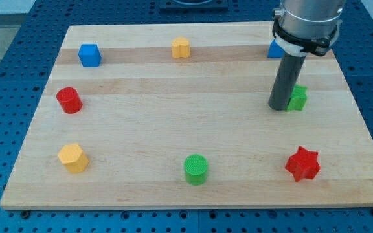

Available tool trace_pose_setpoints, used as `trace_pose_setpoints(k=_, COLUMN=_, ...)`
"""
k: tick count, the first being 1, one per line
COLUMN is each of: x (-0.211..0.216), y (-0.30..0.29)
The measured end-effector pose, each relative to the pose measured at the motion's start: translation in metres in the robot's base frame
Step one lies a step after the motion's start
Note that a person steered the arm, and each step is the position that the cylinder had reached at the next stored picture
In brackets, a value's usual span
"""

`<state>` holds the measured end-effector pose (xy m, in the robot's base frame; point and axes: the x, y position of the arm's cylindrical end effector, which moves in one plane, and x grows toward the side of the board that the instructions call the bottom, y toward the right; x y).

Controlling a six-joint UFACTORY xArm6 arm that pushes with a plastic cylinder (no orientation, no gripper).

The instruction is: Push the green star at the bottom right of the yellow heart

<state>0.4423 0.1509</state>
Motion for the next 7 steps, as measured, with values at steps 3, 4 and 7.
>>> trace_pose_setpoints(k=3, x=0.037, y=0.036)
trace_pose_setpoints(k=4, x=0.018, y=0.057)
trace_pose_setpoints(k=7, x=-0.067, y=-0.102)
